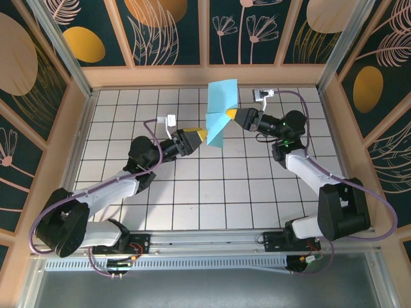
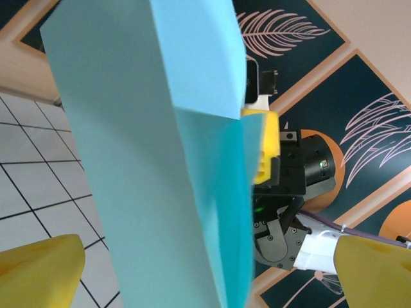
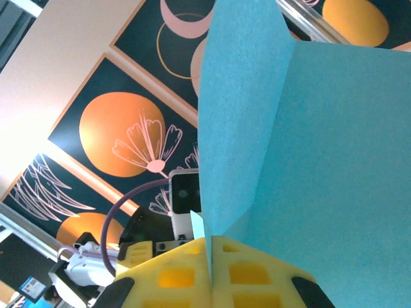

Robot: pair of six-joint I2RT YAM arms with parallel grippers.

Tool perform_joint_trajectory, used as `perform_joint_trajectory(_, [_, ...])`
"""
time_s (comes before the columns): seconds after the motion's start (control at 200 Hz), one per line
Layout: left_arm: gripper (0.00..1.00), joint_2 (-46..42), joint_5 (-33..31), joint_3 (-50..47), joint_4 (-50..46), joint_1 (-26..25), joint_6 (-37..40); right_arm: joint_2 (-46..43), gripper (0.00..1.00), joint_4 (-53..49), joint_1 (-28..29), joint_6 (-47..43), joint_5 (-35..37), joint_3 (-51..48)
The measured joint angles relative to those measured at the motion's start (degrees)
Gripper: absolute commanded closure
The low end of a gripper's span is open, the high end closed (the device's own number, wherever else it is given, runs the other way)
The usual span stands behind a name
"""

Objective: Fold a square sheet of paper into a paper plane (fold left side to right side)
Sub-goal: Turn over the paper at the center of the table.

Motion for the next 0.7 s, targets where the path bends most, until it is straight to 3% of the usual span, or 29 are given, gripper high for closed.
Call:
perform_joint_trajectory(0.115, [0.03, 1.7, 1.6, 1.2, 0.9, 0.0, -1.1, 0.0, 1.0, -0.3, 1.2, -0.2, -0.1, 0.4])
perform_joint_trajectory(0.32, [0.18, 3.3, 3.2, 2.5, 3.9, 0.0, -3.0, 0.0, 1.0, -4.3, 3.0, -3.0, -0.1, 2.2])
perform_joint_trajectory(0.48, [0.36, 4.4, 3.1, 2.5, 4.9, 0.0, -4.3, 0.0, 1.0, -8.5, 3.6, -6.4, -0.1, 3.2])
perform_joint_trajectory(0.701, [0.68, 4.5, 2.9, 2.5, 5.7, 0.0, -5.4, 0.0, 0.87, -13.7, 3.6, -10.0, 0.5, 3.3])
